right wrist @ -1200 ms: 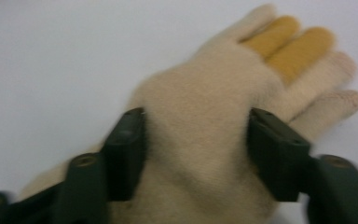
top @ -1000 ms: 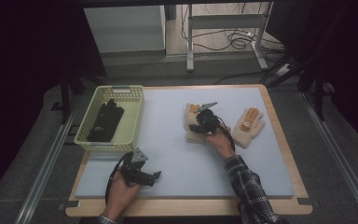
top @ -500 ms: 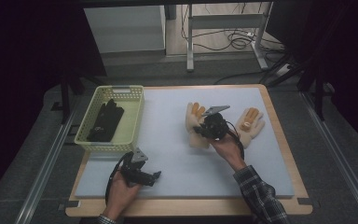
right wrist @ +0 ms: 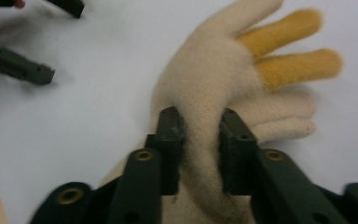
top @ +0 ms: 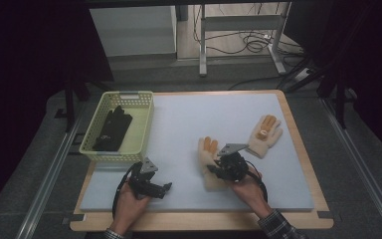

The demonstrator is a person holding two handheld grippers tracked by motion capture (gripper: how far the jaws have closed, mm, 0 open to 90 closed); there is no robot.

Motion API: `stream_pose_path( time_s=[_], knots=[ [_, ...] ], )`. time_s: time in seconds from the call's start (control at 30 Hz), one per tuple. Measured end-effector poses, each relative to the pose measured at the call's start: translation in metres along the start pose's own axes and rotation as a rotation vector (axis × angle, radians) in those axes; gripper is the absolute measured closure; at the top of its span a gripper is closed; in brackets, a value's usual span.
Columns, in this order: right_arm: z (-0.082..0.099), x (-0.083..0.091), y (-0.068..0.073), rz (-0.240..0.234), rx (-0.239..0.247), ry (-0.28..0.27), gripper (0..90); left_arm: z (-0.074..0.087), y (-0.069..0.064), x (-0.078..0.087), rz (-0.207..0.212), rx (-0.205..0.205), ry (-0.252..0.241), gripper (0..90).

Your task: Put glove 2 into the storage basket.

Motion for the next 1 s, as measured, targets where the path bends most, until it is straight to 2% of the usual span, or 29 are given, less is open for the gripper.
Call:
stream_pose_path(
  time_s=[0.07, 0.13, 0.27, 0.33, 0.5, 0.57, 0.73, 1.0],
  knots=[
    [0.003, -0.002, 0.005, -0.002, 0.013, 0.008, 52.7, 0.0, 0.0, 0.0, 0.0, 0.001, -0.001, 2.2],
    [0.002, 0.002, 0.005, 0.001, 0.023, -0.001, 46.9, 0.0, 0.0, 0.0, -0.001, 0.002, -0.002, 2.2],
    [0.001, 0.021, -0.006, 0.031, 0.015, -0.036, 43.9, 0.0, 0.0, 0.0, -0.001, 0.002, -0.002, 2.2],
    [0.006, 0.029, -0.013, 0.047, 0.001, -0.041, 46.5, 0.0, 0.0, 0.0, -0.001, 0.002, -0.002, 2.2],
    [0.029, 0.037, -0.023, 0.07, -0.019, -0.012, 70.2, 0.0, 0.0, 0.0, 0.0, 0.0, 0.0, 2.2],
    [0.038, 0.036, -0.024, 0.075, -0.02, 0.0, 74.1, 0.0, 0.0, 0.0, 0.0, 0.0, 0.0, 2.2],
    [0.054, 0.03, -0.022, 0.047, -0.038, 0.017, 74.9, 0.0, 0.0, 0.0, 0.0, 0.0, 0.0, 2.2],
    [0.056, 0.018, -0.001, -0.024, -0.02, 0.0, 72.7, 0.0, 0.0, 0.0, 0.0, 0.0, -0.001, 2.2]
  ],
)
Point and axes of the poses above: each handheld gripper's, and its own axes: x roughly backward along the jaws, z roughly out of its underside, y roughly to its left, the point moved 1 cm from there along -x, roughly forward along the jaws, and after that the axes turned 2 degrees about x, right-handed, at the moved point
